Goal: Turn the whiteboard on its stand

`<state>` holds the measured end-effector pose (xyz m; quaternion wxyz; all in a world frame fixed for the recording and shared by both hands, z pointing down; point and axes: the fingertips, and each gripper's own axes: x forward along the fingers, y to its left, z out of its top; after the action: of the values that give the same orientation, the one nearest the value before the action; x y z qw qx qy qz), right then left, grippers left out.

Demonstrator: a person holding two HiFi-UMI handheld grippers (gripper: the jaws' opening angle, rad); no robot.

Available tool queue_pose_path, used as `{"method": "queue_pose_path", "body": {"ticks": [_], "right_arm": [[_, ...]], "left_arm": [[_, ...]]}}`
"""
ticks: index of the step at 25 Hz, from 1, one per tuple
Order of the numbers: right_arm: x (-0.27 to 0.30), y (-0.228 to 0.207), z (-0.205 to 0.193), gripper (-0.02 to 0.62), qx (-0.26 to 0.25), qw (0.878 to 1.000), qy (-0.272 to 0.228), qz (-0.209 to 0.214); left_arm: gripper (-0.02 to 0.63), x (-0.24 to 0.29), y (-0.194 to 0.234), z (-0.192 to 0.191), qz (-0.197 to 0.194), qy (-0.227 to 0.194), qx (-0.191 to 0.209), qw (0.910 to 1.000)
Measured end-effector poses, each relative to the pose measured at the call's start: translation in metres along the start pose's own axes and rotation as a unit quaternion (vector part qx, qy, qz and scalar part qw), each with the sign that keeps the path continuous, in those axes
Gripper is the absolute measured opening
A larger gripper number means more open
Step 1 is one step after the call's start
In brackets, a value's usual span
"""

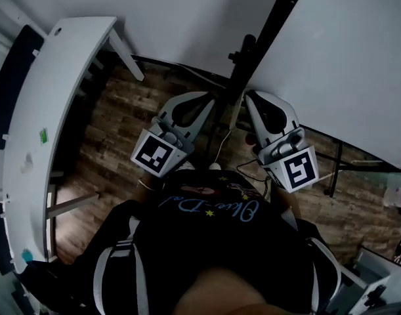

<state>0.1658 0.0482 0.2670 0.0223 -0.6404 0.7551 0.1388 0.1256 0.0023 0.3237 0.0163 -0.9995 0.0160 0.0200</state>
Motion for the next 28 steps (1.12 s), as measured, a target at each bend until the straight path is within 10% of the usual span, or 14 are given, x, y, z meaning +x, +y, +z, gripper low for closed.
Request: {"method": "queue_pose_path", "body": {"ticks": [28], "right_arm": [[0.033,-0.022,-0.019,0.058,-0.033,0.977,0.085,-0.195]], "left_arm": [[0.164,0.071,0.011,-0.012,-0.238,0.024,0.007,0.9709]]}}
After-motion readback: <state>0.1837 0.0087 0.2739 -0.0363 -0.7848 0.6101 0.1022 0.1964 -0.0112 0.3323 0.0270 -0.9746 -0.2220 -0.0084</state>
